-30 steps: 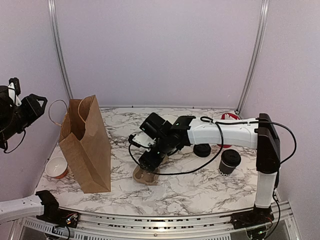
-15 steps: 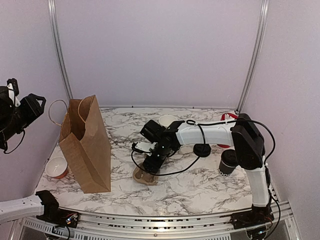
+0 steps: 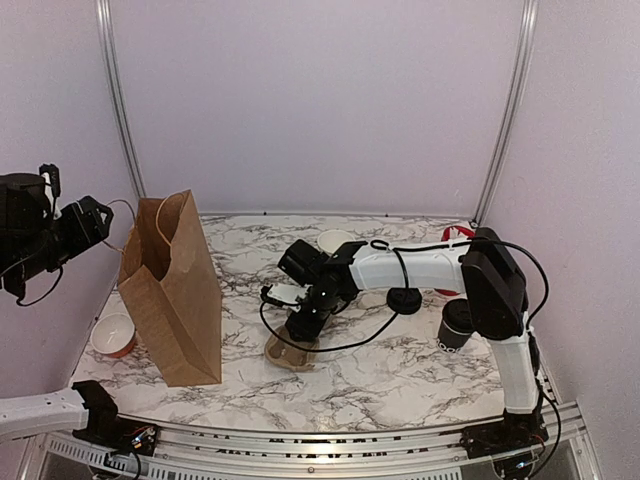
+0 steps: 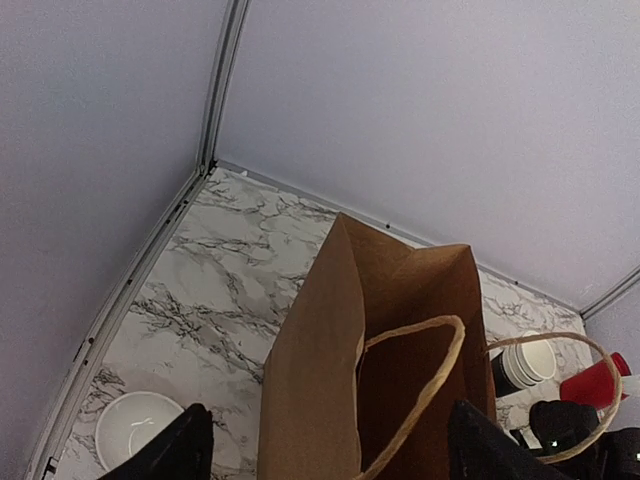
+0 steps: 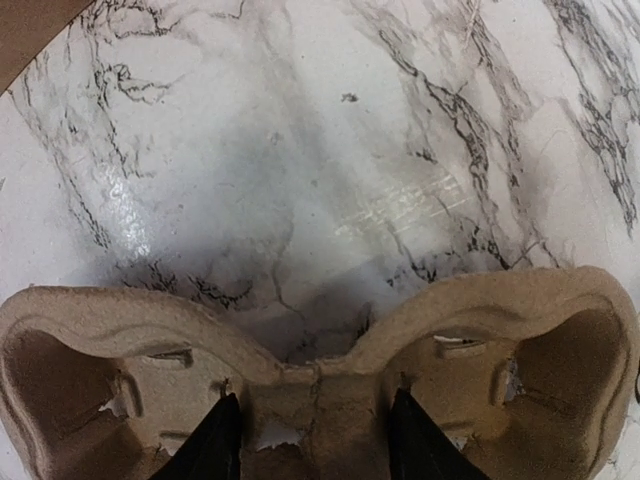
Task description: Pack the takeout coffee
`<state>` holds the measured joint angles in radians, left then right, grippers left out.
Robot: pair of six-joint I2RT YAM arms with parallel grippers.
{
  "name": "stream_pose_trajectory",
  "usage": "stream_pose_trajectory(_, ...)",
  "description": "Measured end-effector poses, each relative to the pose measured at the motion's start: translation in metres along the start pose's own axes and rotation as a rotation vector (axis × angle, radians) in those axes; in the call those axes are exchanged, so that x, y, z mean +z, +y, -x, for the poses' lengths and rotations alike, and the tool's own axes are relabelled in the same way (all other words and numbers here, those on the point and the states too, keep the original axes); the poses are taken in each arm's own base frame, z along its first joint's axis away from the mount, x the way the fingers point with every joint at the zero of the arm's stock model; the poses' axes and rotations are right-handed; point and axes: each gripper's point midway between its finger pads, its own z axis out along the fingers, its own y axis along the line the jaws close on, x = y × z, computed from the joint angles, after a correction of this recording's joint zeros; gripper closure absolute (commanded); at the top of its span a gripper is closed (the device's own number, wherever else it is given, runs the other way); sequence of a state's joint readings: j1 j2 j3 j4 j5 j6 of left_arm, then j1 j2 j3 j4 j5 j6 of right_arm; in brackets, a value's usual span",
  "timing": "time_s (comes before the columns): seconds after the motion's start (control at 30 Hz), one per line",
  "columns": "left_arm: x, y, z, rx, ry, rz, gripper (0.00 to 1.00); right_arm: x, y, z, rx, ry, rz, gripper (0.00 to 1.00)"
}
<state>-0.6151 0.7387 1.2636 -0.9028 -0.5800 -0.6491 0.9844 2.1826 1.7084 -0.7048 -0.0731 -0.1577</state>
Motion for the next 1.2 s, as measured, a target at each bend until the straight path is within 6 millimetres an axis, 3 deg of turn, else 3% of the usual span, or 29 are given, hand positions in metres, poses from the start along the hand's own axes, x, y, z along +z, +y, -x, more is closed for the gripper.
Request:
stream_pose_trajectory(0.23,0.02,-0.01,-0.028,0.055,0.136,0.017,0.09,0.0,0.002,0.001,0.001,-0.002,0.002,0.59)
stream_pose_trajectory(0.43,0.027,-0.014,-0.041,0.092,0.209,0.036,0.14,0.0,0.002,0.001,0.011,-0.002,0.001,0.6)
stream_pose_trajectory(0.7,0.028,-0.014,-0.044,0.104,0.241,0.041,0.39,-0.005,0.004,0.005,0.022,-0.015,-0.008,0.6)
stream_pose_trajectory(1.07,0.038,-0.019,-0.057,0.157,0.3,0.039,0.61,-0.026,0.009,0.015,0.035,-0.063,-0.021,0.61)
stream_pose_trajectory(1.2,0.04,-0.021,-0.06,0.168,0.315,0.034,0.79,-0.032,0.009,0.014,0.051,-0.07,-0.028,0.61)
